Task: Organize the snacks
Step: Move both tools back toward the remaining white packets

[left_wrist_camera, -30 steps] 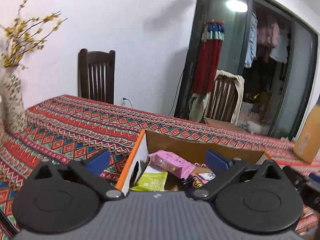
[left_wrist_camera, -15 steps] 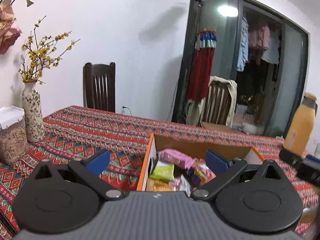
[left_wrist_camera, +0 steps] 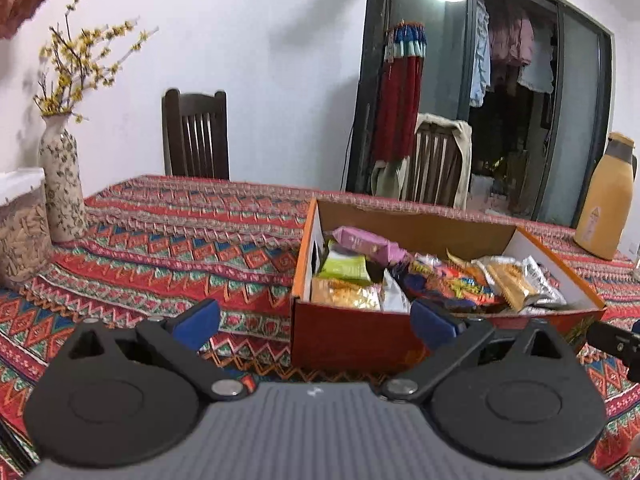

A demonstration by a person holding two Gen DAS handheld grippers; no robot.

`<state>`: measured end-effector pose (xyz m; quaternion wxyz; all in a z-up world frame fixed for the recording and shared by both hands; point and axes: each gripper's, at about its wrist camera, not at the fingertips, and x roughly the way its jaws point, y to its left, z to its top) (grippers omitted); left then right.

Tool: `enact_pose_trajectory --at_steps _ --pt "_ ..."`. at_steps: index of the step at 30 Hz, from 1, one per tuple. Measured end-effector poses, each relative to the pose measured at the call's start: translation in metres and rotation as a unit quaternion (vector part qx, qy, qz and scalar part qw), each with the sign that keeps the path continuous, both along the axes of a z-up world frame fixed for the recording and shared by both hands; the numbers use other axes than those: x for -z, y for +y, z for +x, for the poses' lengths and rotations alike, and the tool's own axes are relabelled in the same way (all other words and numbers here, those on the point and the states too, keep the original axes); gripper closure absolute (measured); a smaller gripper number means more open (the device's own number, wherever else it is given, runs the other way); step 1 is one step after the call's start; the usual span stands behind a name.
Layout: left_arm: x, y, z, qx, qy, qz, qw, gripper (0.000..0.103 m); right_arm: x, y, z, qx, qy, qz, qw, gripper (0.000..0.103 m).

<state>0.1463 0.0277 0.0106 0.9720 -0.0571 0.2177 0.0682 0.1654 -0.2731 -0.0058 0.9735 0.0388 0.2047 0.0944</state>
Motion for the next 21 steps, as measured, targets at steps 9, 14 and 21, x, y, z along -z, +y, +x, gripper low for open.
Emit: enact_pose_trajectory --at_steps 9,14,21 --pt "0.004 0.005 0.004 0.005 0.011 -0.016 0.9998 0.0 0.025 0.005 0.014 0.008 0.033 -0.005 0.999 0.0" --pt "0.004 0.008 0.004 0.006 0.012 -0.029 0.9995 0.0 0.028 0.009 0.015 0.009 0.036 -0.014 0.999 0.0" --pt "0.005 0.014 0.006 0.005 0.023 -0.044 0.9987 0.0 0.028 0.017 0.023 -0.011 0.063 -0.023 0.998 0.0"
